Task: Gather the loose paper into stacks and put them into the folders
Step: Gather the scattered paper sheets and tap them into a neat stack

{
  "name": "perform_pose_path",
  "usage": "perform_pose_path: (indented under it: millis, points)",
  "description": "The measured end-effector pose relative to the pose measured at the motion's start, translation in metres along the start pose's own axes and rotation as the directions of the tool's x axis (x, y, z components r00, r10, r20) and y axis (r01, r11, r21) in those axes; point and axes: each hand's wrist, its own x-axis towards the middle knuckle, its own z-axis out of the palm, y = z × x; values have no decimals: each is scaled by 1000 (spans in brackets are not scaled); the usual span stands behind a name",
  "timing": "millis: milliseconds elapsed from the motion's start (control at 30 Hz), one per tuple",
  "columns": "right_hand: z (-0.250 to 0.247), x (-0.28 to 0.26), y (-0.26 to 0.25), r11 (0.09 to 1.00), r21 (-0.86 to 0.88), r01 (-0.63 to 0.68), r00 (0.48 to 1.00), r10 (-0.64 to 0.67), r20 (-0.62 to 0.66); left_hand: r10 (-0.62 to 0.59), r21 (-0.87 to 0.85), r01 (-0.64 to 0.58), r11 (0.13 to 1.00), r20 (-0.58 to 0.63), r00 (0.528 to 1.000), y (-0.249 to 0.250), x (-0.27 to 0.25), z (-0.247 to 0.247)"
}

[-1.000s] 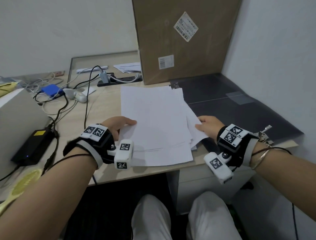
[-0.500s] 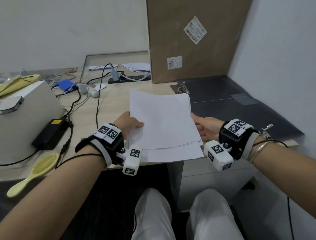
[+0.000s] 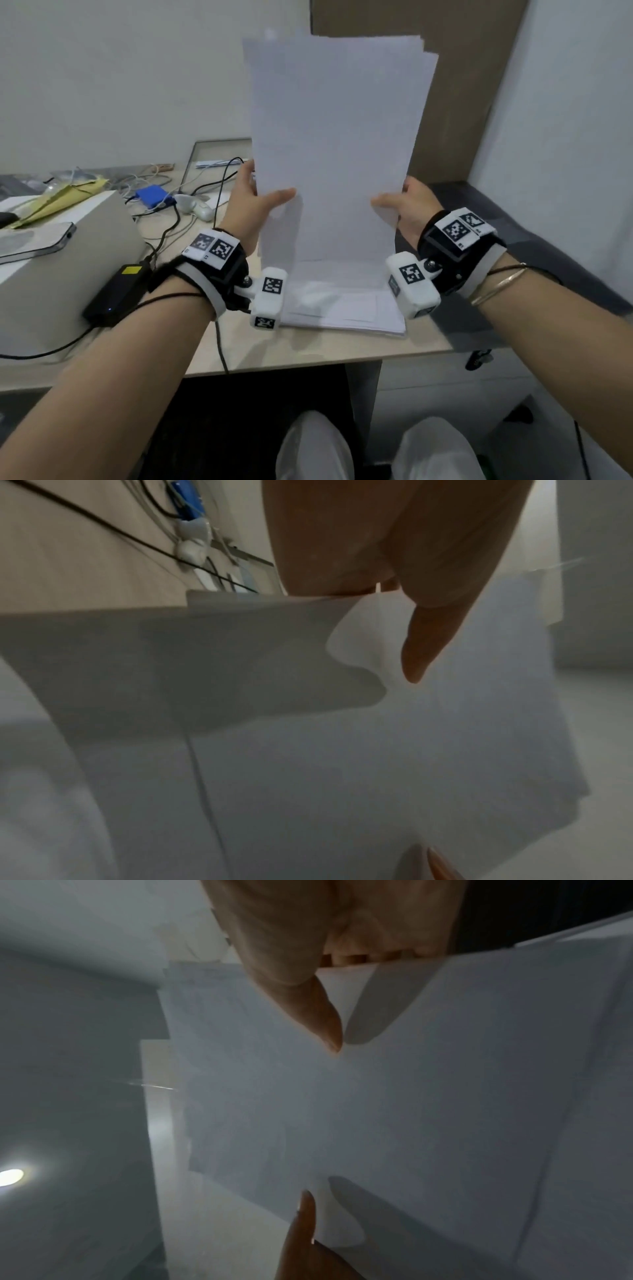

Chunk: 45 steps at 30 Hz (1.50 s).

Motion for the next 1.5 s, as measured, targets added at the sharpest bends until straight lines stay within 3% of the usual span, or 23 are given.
perform_pose_path:
  millis: [200, 300, 433, 633, 733, 867, 967, 1033, 1167, 1333, 1500]
  points:
    - [6, -15, 49, 988, -10, -157, 988, 157, 3, -144, -30, 144, 989, -13, 989, -48, -8, -4]
    - [5, -14, 59, 985, -81, -151, 988, 152, 8, -234, -25, 234, 972, 1, 972, -58, -7, -6]
    - [-4, -15, 72, 929, -331, -163, 979, 195, 65, -324, 15, 324, 946, 35, 945, -64, -6, -9]
    - [-16, -14, 68, 881, -456, -126, 982, 175, 68, -378, 126, 376, 918, -9, 926, -58, 3, -5]
    - [-22, -16, 72, 838, -516, -177, 966, 249, 74, -461, 284, 450, 847, -30, 887, -63, 8, -7]
    - [-27, -25, 88, 698, -669, -253, 922, 384, 52, -598, 508, 526, 682, -25, 801, -86, 4, -8]
    - [-35, -27, 98, 631, -722, -283, 937, 343, -68, -618, 610, 529, 590, -81, 782, -92, -2, -7]
    - [-38, -25, 105, 666, -680, -306, 944, 307, -123, -621, 603, 540, 587, -93, 778, -93, -2, -9]
    - [-34, -23, 113, 826, -439, -355, 929, 365, -64, -629, 577, 551, 603, -82, 773, -106, 8, -11]
    - [-36, -24, 112, 844, -371, -388, 908, 418, 2, -640, 573, 549, 609, -55, 766, -100, -4, -4]
    - [-42, -37, 115, 881, -331, -339, 924, 377, 59, -650, 531, 576, 621, -63, 758, -86, -26, -4]
